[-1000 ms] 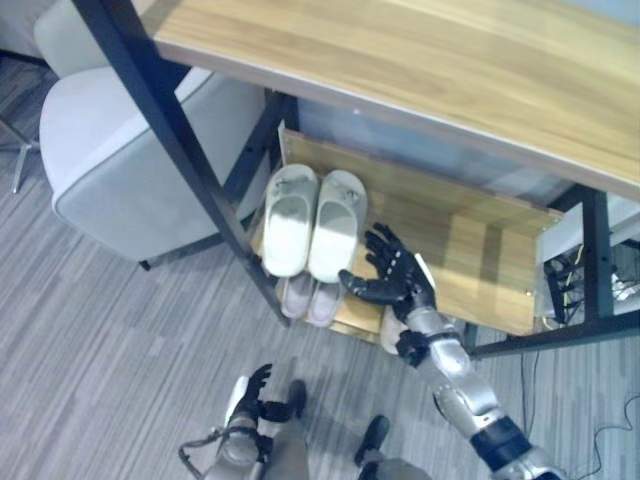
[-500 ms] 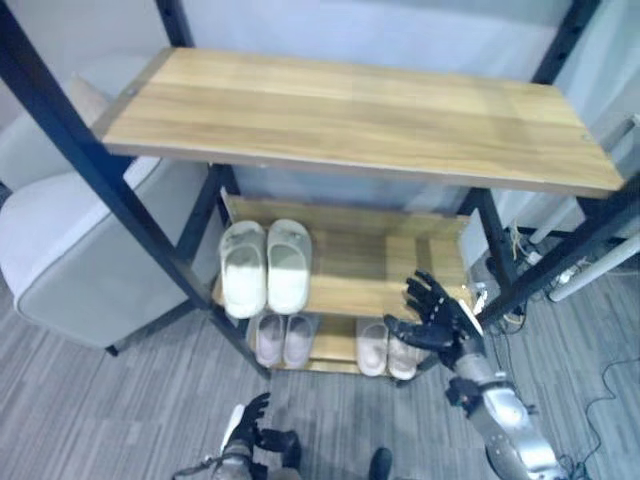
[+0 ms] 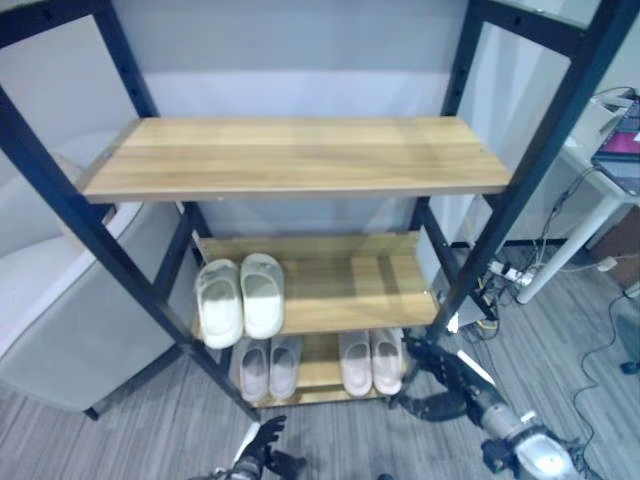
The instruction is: Arrange the slippers neatly on the shoe rack.
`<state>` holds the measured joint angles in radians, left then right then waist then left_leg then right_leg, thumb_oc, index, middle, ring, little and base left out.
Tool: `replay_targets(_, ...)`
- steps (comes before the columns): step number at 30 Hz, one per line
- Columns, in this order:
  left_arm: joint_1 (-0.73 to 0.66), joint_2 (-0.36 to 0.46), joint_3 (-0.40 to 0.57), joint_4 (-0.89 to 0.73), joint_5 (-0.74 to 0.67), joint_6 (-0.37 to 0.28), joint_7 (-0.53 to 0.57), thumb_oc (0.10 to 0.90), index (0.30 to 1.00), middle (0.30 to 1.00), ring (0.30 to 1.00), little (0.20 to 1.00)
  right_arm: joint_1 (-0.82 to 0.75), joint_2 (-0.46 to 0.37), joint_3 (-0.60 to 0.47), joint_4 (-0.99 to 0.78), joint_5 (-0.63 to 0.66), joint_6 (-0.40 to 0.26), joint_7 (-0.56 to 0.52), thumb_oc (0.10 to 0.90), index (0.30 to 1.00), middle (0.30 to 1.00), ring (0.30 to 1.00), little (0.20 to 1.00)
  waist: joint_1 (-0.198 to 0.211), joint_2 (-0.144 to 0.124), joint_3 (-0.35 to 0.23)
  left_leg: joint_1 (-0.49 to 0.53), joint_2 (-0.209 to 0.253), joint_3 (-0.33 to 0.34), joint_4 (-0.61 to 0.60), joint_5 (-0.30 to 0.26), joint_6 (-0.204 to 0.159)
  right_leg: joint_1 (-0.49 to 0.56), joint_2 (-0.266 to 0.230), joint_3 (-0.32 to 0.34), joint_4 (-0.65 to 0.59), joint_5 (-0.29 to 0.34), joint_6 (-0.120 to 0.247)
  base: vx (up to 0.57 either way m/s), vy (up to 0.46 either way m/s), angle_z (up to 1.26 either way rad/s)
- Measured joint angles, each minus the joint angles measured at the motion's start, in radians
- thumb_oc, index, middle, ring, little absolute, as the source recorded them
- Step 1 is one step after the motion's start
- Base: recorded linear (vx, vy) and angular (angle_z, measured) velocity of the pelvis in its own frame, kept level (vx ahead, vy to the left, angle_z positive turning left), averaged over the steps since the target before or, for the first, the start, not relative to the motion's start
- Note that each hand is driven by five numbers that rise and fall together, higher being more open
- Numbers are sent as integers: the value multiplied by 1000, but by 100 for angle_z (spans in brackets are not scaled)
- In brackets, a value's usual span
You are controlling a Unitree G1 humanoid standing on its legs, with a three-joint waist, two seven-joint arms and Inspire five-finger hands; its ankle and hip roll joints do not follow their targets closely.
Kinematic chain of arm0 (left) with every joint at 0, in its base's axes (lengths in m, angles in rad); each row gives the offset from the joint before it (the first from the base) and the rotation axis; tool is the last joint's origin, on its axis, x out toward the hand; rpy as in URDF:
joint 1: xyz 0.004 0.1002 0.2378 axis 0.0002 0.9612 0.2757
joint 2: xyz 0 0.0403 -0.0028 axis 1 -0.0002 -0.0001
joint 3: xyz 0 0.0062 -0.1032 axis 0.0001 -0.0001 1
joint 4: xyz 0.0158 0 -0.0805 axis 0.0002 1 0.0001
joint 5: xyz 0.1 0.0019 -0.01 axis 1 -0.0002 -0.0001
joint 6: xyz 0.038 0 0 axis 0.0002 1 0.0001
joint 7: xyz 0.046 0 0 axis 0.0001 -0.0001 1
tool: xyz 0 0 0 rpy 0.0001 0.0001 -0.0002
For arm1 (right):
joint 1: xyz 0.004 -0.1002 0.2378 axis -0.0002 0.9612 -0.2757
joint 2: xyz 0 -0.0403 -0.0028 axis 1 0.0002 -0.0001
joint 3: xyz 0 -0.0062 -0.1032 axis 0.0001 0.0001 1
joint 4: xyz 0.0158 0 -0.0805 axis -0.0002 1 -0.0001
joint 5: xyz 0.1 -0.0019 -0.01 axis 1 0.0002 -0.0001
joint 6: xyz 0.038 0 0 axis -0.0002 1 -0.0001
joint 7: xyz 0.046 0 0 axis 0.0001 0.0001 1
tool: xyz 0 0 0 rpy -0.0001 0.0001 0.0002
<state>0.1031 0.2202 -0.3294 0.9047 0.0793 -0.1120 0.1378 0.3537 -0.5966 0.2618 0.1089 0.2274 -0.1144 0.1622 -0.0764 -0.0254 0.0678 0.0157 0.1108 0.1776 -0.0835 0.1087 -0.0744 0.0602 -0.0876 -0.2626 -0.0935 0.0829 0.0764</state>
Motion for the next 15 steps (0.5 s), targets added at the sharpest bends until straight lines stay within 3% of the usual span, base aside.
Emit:
replay_targets(7, -21, -1, -22, 43, 33, -4, -21, 800, 900, 900, 900, 900, -39, 57, 21, 402, -213, 3, -84, 800, 900, 900, 900, 900, -2, 16, -6, 2, 15, 17, 0, -2, -2, -14, 12, 14, 0, 1, 0, -46, -22, -11)
replay_targets(10, -32, -2, -20, 68, 48, -4, -20, 800, 900, 900, 900, 900, -81, 132, 24, 596, -262, 12, -150, 800, 900, 900, 900, 900, 0, 20, -9, 4, 21, 18, 0, -1, -3, -13, 19, 19, 0, 2, 1, -22, -17, -3)
replay_targets(15, -37, 0, -18, 102, 50, -4, -18, 800, 900, 900, 900, 900, -111, 216, 44, 760, -267, 6, -201, 800, 900, 900, 900, 900, 9, 33, -9, 18, 31, 12, 4, 8, -9, 8, 34, 22, 0, -1, -3, -78, -39, 1)
